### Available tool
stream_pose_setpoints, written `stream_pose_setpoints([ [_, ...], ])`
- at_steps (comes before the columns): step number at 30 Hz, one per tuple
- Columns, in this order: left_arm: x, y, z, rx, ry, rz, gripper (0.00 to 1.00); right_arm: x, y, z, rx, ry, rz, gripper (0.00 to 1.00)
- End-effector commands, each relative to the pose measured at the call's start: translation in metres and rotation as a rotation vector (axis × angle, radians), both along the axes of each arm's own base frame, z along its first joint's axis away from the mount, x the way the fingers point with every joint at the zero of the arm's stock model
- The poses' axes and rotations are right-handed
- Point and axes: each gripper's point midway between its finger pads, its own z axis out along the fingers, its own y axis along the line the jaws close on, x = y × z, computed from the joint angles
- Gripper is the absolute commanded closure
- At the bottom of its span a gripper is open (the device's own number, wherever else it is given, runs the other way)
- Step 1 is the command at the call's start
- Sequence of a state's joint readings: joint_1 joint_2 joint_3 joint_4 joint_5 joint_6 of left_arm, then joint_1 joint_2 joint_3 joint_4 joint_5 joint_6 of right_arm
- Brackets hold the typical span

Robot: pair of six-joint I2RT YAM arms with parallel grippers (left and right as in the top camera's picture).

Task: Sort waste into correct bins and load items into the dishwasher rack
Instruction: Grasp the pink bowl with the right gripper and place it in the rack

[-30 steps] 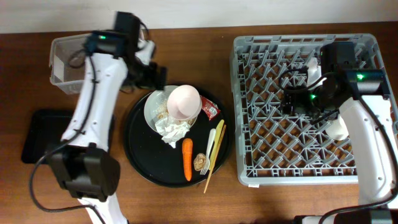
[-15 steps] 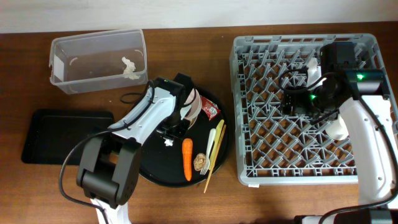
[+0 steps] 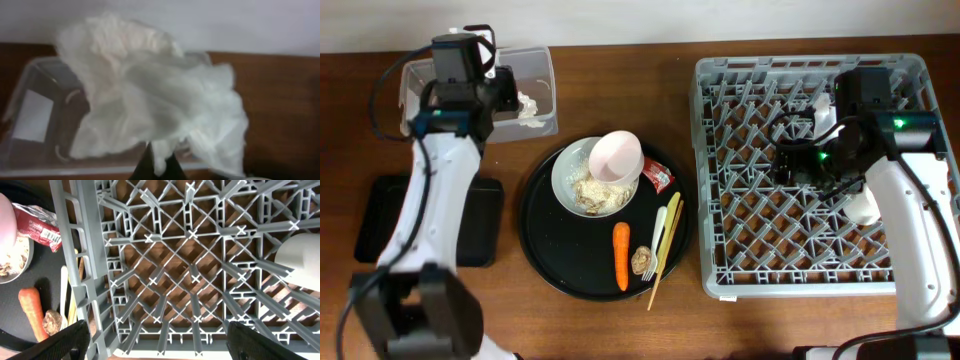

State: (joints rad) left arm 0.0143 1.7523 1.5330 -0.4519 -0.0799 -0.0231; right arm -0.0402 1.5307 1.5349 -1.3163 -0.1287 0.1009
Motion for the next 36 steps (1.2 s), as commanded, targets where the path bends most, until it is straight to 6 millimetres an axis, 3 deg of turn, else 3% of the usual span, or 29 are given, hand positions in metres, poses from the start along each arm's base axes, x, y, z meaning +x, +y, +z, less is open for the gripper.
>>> stream_pose_setpoints([
  [1,0.025,-0.002,-0.07,-0.021,0.093,-0.032,1.0,0.001,0.001,0.002,-0.01,-0.009,0.012,0.09],
  [2,0.029,-0.002,-0.089,-0.022,0.119,-0.032,0.99,0.001,0.001,0.002,-0.01,-0.009,0.012,0.09],
  [3,0.03,-0.002,-0.105,-0.024,0.149,-0.032,0.83,0.001,0.001,0.002,-0.01,-0.01,0.012,0.09],
  [4,0.03,-0.006,-0.111,-0.036,0.16,-0.047,0.42,0.002,0.001,0.002,-0.01,-0.017,0.012,0.09],
  [5,0.031,-0.013,-0.106,-0.059,0.15,-0.073,0.25,0.004,0.001,0.003,-0.011,-0.025,0.013,0.08],
  [8,0.017,-0.012,-0.063,-0.061,0.136,-0.073,0.01,0.012,0.005,0.005,-0.005,-0.062,0.033,0.05],
  [9,-0.017,-0.012,-0.041,-0.065,0.198,-0.071,0.01,0.017,0.018,0.008,-0.008,-0.092,0.107,0.05],
  [11,-0.087,-0.01,-0.035,-0.096,0.393,-0.033,0.01,0.024,0.056,0.013,-0.012,-0.152,0.255,0.02],
  [12,-0.132,0.002,-0.036,-0.167,0.521,0.078,0.01,0.027,0.086,0.023,-0.001,-0.201,0.328,0.0],
  [16,-0.212,0.025,-0.05,-0.23,0.789,0.214,0.01,0.036,0.156,0.06,0.049,-0.271,0.452,0.02],
  [18,-0.225,0.03,-0.062,-0.243,0.825,0.238,0.01,0.053,0.18,0.067,0.062,-0.264,0.47,0.01],
  [19,-0.233,0.032,-0.07,-0.249,0.845,0.25,0.01,0.067,0.195,0.06,0.059,-0.238,0.489,0.01],
  [22,-0.243,0.031,-0.087,-0.255,0.877,0.258,0.01,0.104,0.235,0.016,0.027,-0.191,0.533,0.08],
  [24,-0.244,0.031,-0.095,-0.255,0.883,0.258,0.01,0.124,0.258,-0.027,-0.019,-0.181,0.548,0.11],
  [27,-0.244,0.031,-0.099,-0.255,0.882,0.258,0.01,0.137,0.262,-0.082,-0.061,-0.103,0.4,0.2],
  [31,-0.243,0.031,-0.099,-0.255,0.877,0.257,0.01,0.129,0.265,-0.125,-0.081,-0.006,0.396,0.29],
  [34,-0.242,0.031,-0.099,-0.255,0.873,0.257,0.01,0.125,0.262,-0.131,-0.09,0.021,0.393,0.62],
  [36,-0.242,0.031,-0.099,-0.255,0.872,0.257,0.01,0.122,0.26,-0.134,-0.096,0.037,0.394,0.75],
])
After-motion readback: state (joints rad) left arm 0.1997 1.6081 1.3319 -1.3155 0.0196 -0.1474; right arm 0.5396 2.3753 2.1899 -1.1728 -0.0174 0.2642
